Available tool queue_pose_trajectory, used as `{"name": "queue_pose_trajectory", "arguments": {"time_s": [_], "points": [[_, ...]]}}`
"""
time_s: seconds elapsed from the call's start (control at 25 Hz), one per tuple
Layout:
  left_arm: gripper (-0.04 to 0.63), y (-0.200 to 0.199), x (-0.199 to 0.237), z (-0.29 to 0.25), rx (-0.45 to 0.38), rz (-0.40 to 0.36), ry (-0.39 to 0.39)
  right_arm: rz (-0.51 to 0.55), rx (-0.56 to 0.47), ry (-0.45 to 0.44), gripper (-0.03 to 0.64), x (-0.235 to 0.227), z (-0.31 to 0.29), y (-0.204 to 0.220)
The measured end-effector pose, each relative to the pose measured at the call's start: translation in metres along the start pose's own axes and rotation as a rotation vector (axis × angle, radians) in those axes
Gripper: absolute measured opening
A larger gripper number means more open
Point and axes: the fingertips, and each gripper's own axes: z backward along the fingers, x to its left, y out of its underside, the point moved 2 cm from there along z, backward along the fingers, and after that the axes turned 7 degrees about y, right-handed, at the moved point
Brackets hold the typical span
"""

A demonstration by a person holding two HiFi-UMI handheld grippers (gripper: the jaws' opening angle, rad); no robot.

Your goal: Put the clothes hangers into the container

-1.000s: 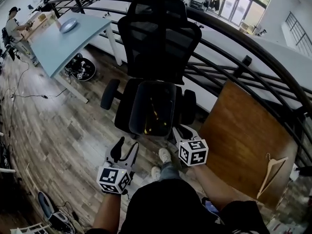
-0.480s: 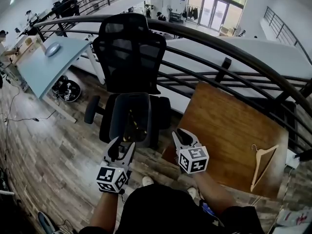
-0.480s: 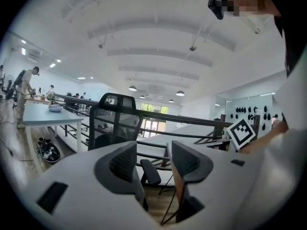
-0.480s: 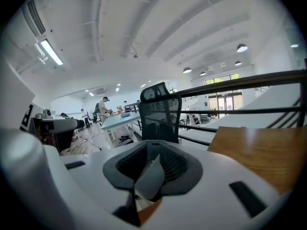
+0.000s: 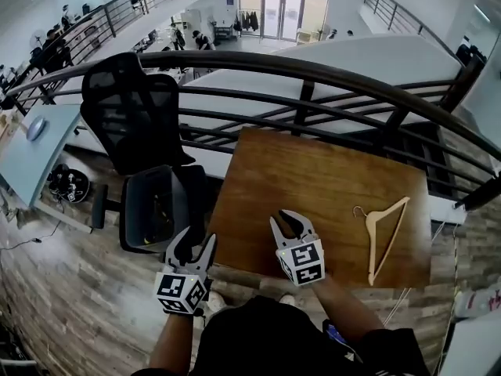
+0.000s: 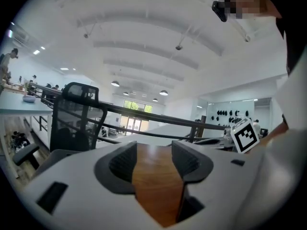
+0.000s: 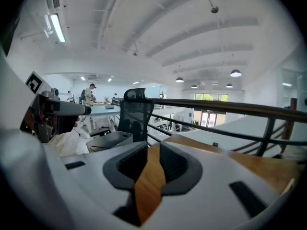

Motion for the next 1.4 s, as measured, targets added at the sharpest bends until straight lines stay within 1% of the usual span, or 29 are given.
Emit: {"name": "queue_pose_trajectory", "arguments": {"time_s": [0.2, 0.4, 0.52, 0.68, 0.76, 0.84, 0.92, 1.04, 1.16, 1.28, 1.4], "points": [[0.235, 0.009, -0.060, -0.043, 0.031, -0.018, 0.095, -0.087, 0.042, 0.119, 0.075, -0.076, 0.042, 0.042], [0.233, 0.032, -0.116, -0.072, 0.071, -0.009, 0.183, -0.168, 0.157, 0.231, 0.080, -0.145, 0.092, 0.106], [0.233, 0.049, -0.145, -0.086, 0.100, 0.001, 0.220, -0.177, 0.206, 0.301, 0.080, -0.180, 0.122, 0.139], [0.233, 0.068, -0.183, -0.098, 0.145, 0.007, 0.270, -0.247, 0.274, 0.396, 0.084, -0.224, 0.154, 0.182], [0.233, 0.077, -0.193, -0.101, 0.169, 0.008, 0.284, -0.276, 0.331, 0.446, 0.093, -0.243, 0.164, 0.208], [0.233, 0.086, -0.202, -0.103, 0.196, 0.008, 0.291, -0.303, 0.398, 0.479, 0.116, -0.258, 0.173, 0.236], [0.233, 0.094, -0.213, -0.102, 0.223, 0.008, 0.295, -0.322, 0.457, 0.493, 0.146, -0.269, 0.182, 0.260], [0.233, 0.108, -0.222, -0.094, 0.266, 0.011, 0.293, -0.324, 0.524, 0.483, 0.161, -0.272, 0.186, 0.287], [0.233, 0.122, -0.225, -0.090, 0.300, 0.021, 0.279, -0.343, 0.566, 0.478, 0.172, -0.274, 0.183, 0.306], [0.233, 0.132, -0.235, -0.092, 0.318, 0.030, 0.268, -0.357, 0.596, 0.467, 0.158, -0.281, 0.184, 0.319], [0.232, 0.138, -0.239, -0.092, 0.329, 0.033, 0.271, -0.369, 0.608, 0.451, 0.108, -0.277, 0.185, 0.323]]}}
